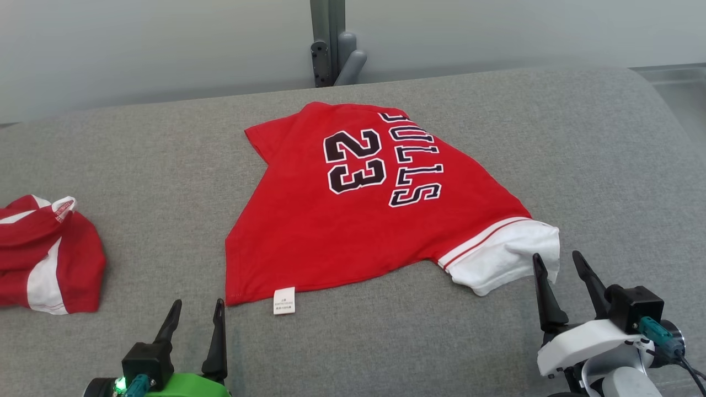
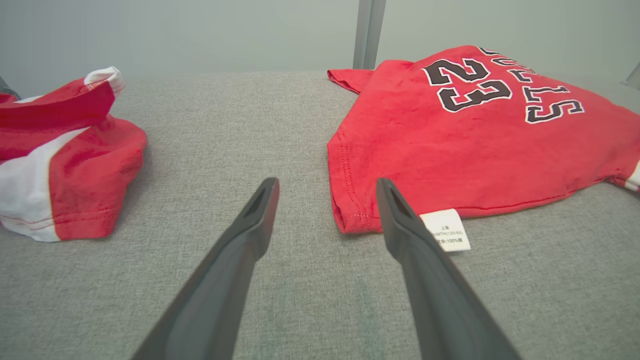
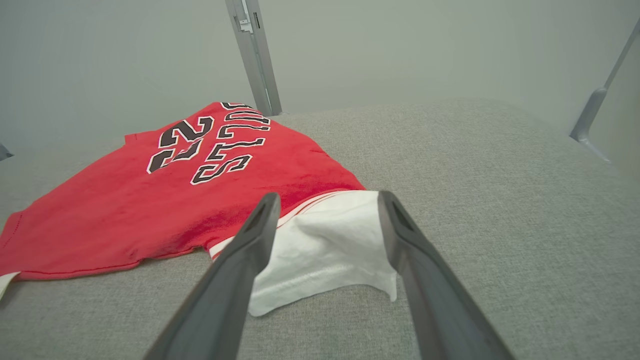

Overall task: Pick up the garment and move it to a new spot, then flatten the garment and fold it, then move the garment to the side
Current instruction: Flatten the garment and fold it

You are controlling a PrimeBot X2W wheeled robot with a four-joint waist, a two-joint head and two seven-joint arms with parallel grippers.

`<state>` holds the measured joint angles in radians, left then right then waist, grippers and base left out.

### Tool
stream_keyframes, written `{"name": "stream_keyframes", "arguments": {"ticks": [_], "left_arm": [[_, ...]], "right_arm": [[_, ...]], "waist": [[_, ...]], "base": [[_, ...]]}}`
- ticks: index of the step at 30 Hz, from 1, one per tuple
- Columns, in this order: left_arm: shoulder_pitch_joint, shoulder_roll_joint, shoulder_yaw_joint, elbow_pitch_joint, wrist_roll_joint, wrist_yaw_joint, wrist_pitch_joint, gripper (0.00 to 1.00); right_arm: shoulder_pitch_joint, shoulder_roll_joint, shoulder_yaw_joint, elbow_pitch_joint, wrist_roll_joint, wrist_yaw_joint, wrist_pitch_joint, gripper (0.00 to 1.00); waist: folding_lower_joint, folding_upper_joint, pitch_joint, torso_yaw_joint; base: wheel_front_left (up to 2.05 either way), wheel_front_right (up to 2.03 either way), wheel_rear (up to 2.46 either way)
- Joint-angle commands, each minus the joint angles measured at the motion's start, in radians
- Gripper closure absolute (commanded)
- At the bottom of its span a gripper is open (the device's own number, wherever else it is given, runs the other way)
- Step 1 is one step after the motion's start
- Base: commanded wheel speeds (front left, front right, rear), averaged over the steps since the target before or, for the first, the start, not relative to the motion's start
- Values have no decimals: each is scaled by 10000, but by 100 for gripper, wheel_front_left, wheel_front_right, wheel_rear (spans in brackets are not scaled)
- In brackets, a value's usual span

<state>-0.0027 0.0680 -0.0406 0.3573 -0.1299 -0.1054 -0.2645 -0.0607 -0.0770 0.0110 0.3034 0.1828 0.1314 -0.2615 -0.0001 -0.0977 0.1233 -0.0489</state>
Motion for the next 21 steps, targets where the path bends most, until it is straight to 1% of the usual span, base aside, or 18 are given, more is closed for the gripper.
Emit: {"name": "stream_keyframes", "arguments": {"ticks": [1,6,10,13,16,19,21], "left_arm": [[189,-62,21,-119,66,-44,1,0],[-139,-137,22,-319,192,-110,1,0],[-450,-158,-94,-341,209,-152,1,0],[-678,-165,-202,-323,81,-182,1,0],[-815,-161,-370,-292,-82,-184,1,0],[-939,-163,-543,-195,-217,-195,1,0],[-1015,-159,-600,-164,-287,-173,1,0]], "right_arm": [[79,-73,-87,3,105,-14,-17,0],[-805,-421,5,109,204,-14,-17,0],[-1926,-886,287,755,336,-15,-17,0],[-2946,-1318,778,1617,458,-14,-17,0],[-4000,-1852,1682,2650,574,-15,79,0],[-5012,-2305,2532,3459,972,-15,465,0],[-5591,-2538,2906,3984,1344,-15,769,0]], "waist": [[1,2,113,-60],[1,2,529,27],[1,2,901,330],[1,2,1178,648],[1,2,1438,968],[1,2,1662,1288],[1,2,1788,1486]], "base": [[0,0,0],[0,0,0],[0,0,0],[0,0,0],[0,0,0],[0,0,0],[0,0,0]]}}
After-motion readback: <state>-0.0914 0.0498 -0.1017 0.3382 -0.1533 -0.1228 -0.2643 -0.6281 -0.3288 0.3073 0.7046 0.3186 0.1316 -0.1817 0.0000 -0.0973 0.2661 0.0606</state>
